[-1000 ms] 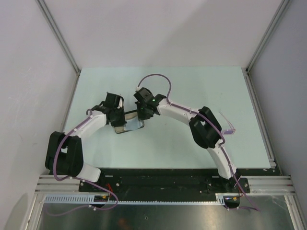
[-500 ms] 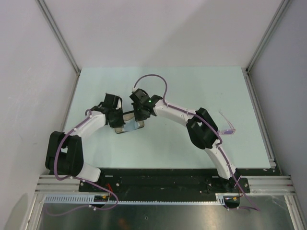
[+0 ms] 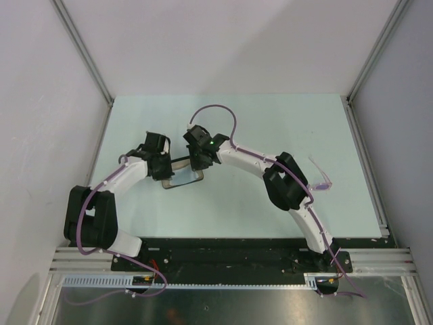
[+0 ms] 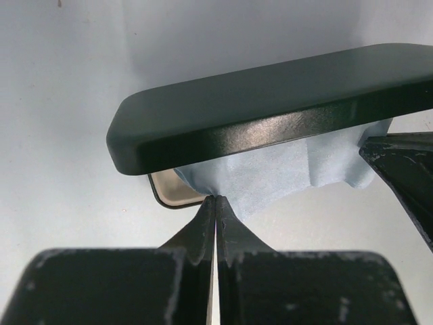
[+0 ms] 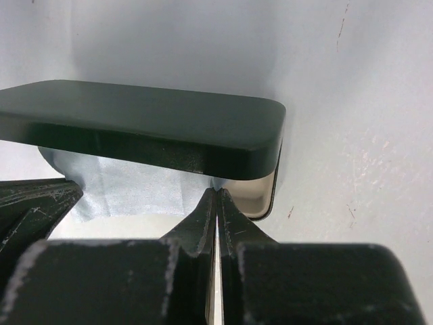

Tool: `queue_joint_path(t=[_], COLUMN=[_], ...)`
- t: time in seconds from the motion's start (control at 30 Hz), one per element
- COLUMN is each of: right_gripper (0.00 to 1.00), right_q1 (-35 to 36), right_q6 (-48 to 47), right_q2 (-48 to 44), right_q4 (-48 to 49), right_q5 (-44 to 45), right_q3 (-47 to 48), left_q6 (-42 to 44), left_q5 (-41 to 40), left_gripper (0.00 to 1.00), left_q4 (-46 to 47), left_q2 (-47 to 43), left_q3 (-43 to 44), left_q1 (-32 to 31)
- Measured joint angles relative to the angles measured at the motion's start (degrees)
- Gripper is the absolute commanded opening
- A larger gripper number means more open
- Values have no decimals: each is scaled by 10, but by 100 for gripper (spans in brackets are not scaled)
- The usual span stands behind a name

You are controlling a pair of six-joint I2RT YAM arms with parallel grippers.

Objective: Organize the sunglasses
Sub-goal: Place the folded cleaning cloth in the sunglasses case.

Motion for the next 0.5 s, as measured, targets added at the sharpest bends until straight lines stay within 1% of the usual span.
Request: queue_joint_path(t=[0.5], right_gripper=[0], right_q1=[-2], right_q6=[0], right_q2=[0], right_q4=[6], right_q5=[4], right_q3=[0], left_q6=[-1], left_q5=[-5], left_gripper=[0], left_q4=[0], left_q2=[36], left_q3=[8], left_q1=[2])
